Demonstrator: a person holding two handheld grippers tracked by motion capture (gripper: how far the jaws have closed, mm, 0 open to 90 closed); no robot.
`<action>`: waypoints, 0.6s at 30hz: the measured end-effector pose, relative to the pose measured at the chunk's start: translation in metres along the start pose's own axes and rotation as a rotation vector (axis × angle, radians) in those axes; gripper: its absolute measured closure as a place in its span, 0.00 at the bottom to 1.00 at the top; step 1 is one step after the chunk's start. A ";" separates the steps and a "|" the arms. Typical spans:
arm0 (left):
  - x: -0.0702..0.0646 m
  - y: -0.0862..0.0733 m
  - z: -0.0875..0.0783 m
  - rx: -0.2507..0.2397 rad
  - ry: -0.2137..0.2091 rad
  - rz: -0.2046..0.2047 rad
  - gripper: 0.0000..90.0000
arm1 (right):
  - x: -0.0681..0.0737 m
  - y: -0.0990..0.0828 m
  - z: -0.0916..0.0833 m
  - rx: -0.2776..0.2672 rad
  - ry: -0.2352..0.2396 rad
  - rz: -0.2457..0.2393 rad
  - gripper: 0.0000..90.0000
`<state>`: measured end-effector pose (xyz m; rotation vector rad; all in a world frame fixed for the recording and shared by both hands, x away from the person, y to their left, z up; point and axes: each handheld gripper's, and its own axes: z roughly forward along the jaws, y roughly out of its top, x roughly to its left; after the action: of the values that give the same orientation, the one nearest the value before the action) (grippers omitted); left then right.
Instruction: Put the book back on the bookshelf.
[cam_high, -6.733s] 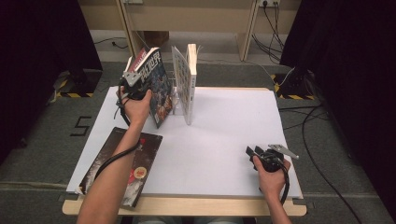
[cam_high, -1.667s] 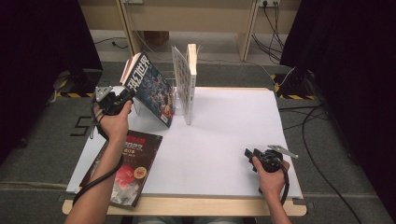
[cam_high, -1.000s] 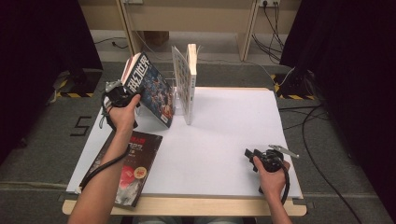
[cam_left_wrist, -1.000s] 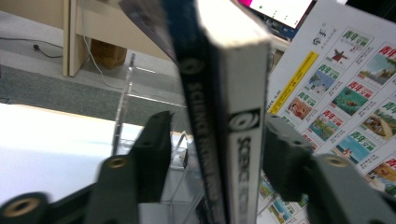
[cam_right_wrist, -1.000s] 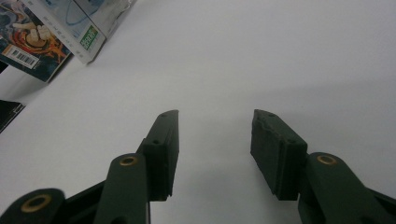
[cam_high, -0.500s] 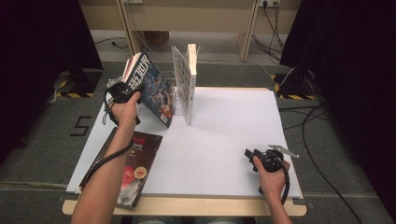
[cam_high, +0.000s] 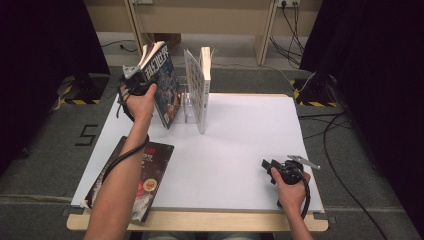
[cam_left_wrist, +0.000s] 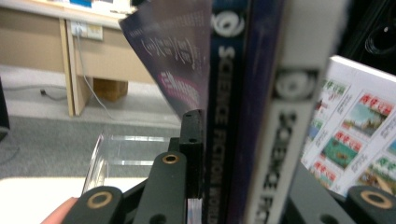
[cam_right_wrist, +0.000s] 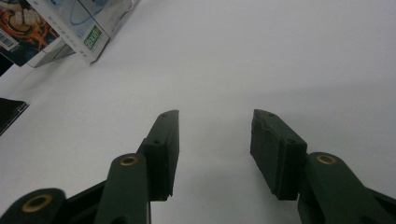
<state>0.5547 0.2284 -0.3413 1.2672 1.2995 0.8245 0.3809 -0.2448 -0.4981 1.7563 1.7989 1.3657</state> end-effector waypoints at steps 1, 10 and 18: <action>-0.002 -0.002 0.001 -0.014 0.004 0.022 0.84 | 0.000 0.000 0.000 0.000 0.001 0.000 0.59; -0.001 -0.032 -0.001 -0.063 -0.010 0.121 0.84 | 0.001 0.000 0.000 -0.003 0.001 -0.014 0.59; 0.017 -0.036 -0.011 -0.031 -0.052 0.125 0.77 | 0.000 0.000 0.000 -0.004 -0.001 -0.005 0.59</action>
<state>0.5396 0.2400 -0.3783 1.3467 1.1712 0.8908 0.3806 -0.2448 -0.4980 1.7494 1.7970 1.3652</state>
